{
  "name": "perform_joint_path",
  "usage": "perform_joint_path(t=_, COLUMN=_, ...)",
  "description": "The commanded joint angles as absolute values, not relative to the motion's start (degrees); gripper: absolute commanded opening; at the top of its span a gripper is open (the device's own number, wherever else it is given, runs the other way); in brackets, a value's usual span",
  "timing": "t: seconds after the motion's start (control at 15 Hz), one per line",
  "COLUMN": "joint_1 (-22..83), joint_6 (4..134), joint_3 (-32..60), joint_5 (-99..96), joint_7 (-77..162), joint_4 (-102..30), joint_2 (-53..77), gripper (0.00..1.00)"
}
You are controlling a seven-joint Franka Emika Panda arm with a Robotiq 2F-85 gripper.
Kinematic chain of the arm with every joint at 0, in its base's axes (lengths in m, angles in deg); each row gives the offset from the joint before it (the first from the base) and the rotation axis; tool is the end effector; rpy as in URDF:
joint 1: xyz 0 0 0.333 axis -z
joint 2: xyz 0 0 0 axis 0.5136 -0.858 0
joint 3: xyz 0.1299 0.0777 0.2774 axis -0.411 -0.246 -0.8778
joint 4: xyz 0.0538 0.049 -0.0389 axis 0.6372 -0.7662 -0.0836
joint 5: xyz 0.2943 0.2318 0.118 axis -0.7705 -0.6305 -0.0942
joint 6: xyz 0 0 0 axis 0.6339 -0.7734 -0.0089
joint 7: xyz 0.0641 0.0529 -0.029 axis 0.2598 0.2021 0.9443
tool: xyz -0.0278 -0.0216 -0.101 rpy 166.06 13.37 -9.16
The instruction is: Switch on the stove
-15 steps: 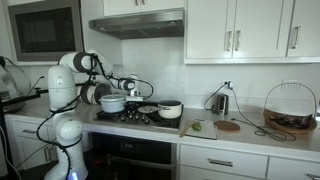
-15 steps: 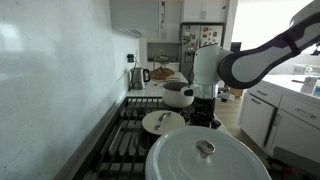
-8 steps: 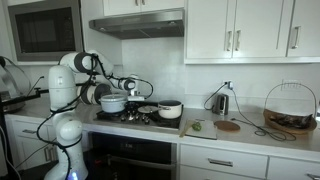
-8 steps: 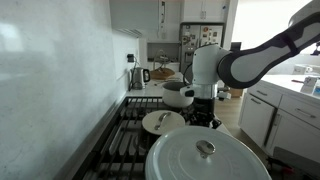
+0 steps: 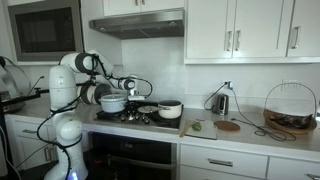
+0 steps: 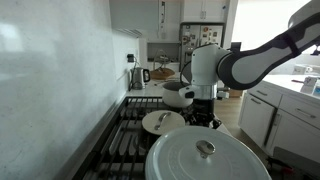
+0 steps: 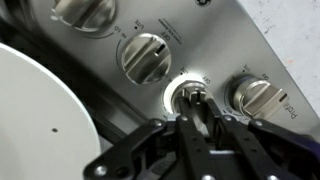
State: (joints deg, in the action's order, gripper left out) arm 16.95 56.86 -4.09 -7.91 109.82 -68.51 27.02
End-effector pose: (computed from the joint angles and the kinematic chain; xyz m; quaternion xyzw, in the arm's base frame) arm 0.4657 0.2513 0.3723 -0.7128 -0.6998 0.0258 0.0388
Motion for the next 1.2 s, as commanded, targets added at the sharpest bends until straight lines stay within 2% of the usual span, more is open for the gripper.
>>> perform_joint_path(t=0.0, joint_1=16.8, joint_6=53.41, joint_3=-4.5, joint_5=-6.28, joint_7=113.8, joint_4=-70.29, joint_2=24.77, gripper=0.05)
perform_joint_path(t=1.13, joint_1=17.29, joint_6=53.06, joint_3=-4.12, joint_5=-4.28, joint_7=143.04, joint_4=-68.47, joint_2=23.74, gripper=0.05)
